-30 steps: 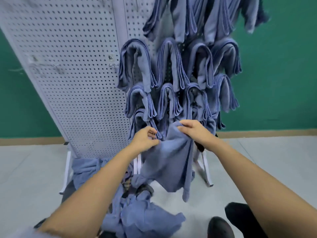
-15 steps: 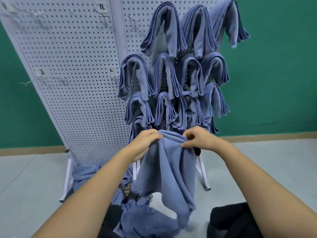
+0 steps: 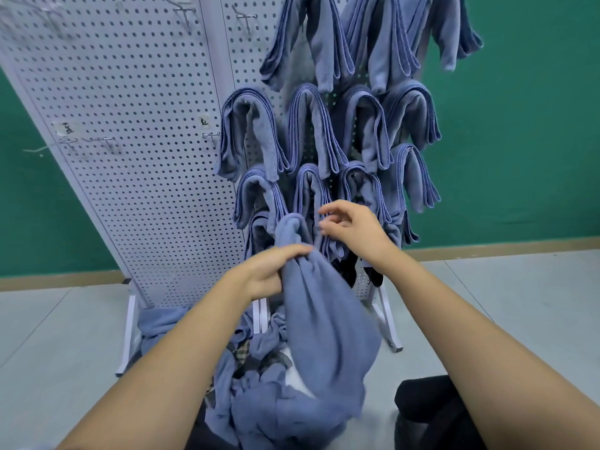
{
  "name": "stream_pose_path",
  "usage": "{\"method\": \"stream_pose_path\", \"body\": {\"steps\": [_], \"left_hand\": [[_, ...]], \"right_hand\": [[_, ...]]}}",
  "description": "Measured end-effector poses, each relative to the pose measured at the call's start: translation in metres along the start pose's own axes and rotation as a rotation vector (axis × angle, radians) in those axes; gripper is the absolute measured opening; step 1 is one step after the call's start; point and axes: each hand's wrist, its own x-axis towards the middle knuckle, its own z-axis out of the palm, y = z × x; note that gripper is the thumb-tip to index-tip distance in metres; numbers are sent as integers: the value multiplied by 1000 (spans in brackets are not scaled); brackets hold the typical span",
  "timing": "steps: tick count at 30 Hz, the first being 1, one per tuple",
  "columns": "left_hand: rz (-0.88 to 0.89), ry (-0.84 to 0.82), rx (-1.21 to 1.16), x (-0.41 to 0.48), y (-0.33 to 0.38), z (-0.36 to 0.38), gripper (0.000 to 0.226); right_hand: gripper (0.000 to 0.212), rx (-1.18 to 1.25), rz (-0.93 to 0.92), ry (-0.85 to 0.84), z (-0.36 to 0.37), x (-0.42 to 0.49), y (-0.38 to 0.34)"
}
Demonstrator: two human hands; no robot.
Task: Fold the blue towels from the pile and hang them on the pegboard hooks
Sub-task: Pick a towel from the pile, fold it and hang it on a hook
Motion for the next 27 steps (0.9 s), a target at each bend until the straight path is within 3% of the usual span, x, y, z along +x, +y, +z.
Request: {"method": "stream_pose_path", "body": {"steps": [4,6,11,13,15,19,22,25,27], "left_hand": [[227,77,-332,-12,15,0,15],[297,95,-433,-17,22,2,18],[379,99,-486,-19,31,7,40],[381,104,-482,-23,33,11,27],[372,93,-448,-24,32,10,17],[320,84,-295,-29,28,6,21],[290,137,-141,-30,23,-6,20],[208,260,-28,-25,17,-24,51],[171,384,-23,-22,12,-33,42]], "right_hand": [[8,24,183,69,-15,-7,16],[16,59,271,70,-22,-13,21],[42,219,567,-107,-22,-27,21],[47,322,614,-159,-16,-29,19],[45,490,620,-176,-11,-26,17],[20,735,530,-98,-7,-16,14],[18,765,467,41,-13,-8,13],[17,731,416,114,-22,-5,10],[13,722,401,118,-26,-5,12]]}}
